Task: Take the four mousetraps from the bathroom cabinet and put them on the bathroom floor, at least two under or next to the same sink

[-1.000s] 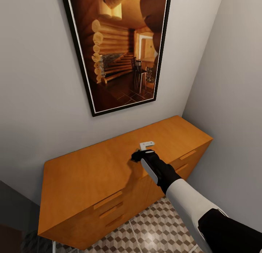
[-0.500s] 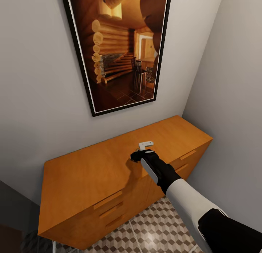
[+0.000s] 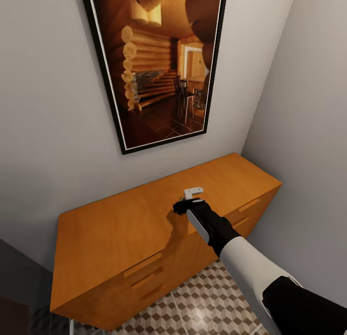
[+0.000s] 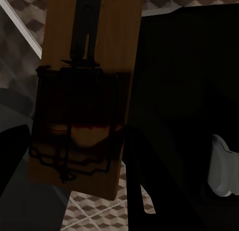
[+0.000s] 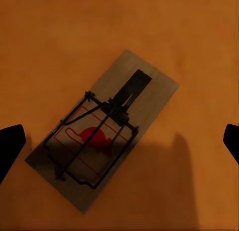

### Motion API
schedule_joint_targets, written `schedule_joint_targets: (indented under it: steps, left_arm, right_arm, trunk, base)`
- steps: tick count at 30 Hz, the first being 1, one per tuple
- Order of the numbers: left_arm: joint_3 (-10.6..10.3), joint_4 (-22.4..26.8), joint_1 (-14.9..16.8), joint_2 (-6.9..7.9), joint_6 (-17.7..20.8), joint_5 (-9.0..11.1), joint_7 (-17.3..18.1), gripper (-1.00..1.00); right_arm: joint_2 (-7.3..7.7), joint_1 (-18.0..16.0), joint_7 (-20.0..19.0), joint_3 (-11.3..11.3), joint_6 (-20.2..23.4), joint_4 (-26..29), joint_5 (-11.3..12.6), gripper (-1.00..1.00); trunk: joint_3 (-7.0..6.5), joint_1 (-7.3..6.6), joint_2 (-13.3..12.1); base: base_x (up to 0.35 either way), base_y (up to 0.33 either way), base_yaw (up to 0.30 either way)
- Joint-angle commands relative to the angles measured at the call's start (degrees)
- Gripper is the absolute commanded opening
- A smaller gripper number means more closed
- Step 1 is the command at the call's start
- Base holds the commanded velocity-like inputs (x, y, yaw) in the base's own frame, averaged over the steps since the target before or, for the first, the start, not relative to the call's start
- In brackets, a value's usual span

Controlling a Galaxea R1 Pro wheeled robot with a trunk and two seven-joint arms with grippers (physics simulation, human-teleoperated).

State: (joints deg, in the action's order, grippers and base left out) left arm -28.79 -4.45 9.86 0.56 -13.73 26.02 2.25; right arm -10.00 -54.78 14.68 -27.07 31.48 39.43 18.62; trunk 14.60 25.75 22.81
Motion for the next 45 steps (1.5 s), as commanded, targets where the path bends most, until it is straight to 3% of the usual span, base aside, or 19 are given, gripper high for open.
schedule_joint_targets:
  steps: [1,33,45]
  left_arm:
    - [-0.5,-0.2,0.1,-0.03,-0.3,0.5,0.2,-1.00]
    - [-0.5,-0.2,0.1,0.05,-0.3,0.5,0.2,-1.00]
    - [-0.5,-0.2,0.1,0.05,-0.3,0.5,0.2,-1.00]
  right_arm:
    - [0.00,-0.1,0.5,-0.1,0.5,0.0,0.5,1.00]
    - [0.00,-0.2,0.6,-0.1,1.7,5.0,0.4,1.00]
    - [0.00,-0.1,0.6,0.0,1.8,6.8,0.4,1.00]
  trunk:
    - [0.11,0.03,0.1]
    - [0.12,0.03,0.1]
    - [1.01,0.03,0.1]
  base:
    - [0.000,0.000,0.000]
    - [0.000,0.000,0.000]
    - [0.000,0.000,0.000]
